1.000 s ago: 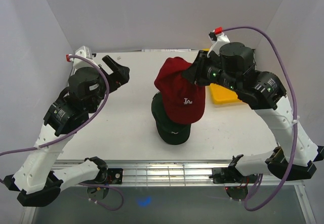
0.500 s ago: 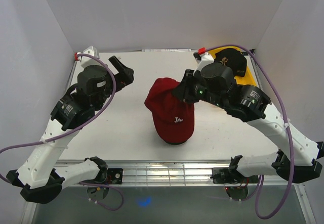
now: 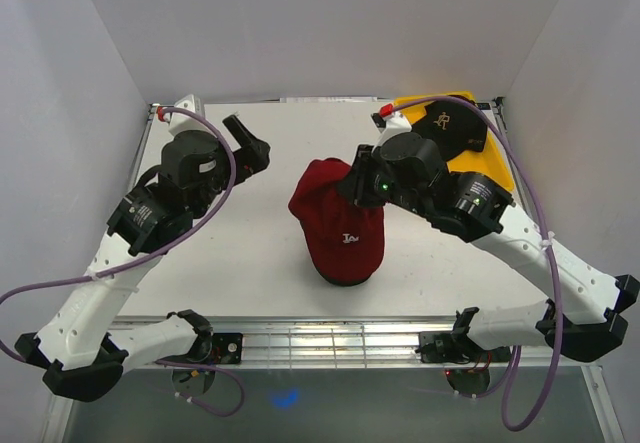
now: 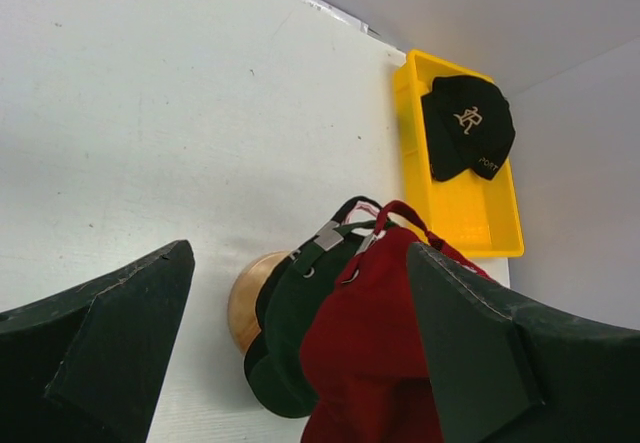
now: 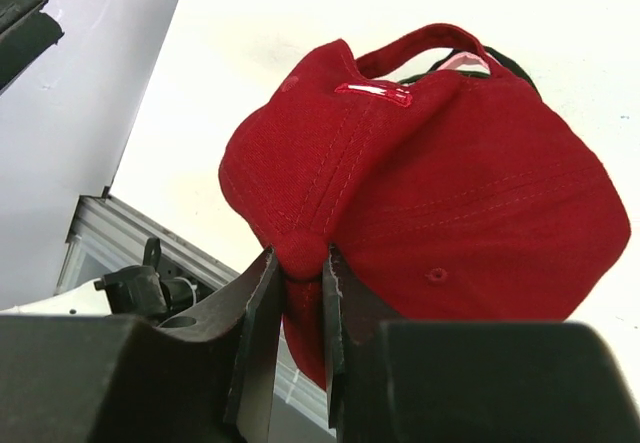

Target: Stack the hats

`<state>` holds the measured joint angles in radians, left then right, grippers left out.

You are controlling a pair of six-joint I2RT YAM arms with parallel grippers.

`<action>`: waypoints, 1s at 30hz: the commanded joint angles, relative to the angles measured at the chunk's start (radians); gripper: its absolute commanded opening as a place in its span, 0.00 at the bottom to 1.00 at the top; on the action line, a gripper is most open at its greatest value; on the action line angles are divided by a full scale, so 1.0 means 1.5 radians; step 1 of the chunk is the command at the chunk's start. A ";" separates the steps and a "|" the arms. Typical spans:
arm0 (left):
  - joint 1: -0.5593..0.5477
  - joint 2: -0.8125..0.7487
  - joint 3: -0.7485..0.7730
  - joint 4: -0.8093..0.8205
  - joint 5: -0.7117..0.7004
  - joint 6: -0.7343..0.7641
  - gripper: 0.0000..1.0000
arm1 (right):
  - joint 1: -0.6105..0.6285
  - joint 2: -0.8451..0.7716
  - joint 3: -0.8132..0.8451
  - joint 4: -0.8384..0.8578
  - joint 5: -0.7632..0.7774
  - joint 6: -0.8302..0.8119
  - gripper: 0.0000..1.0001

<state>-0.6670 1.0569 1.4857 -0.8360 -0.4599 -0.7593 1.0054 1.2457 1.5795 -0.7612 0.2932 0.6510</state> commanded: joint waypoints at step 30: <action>-0.003 0.122 -0.126 0.076 0.223 0.070 0.96 | 0.003 -0.101 -0.230 0.104 -0.016 0.000 0.32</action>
<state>-0.6670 1.2312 1.3056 -0.7464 -0.1562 -0.6731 1.0058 1.1202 1.2507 -0.6422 0.2581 0.6525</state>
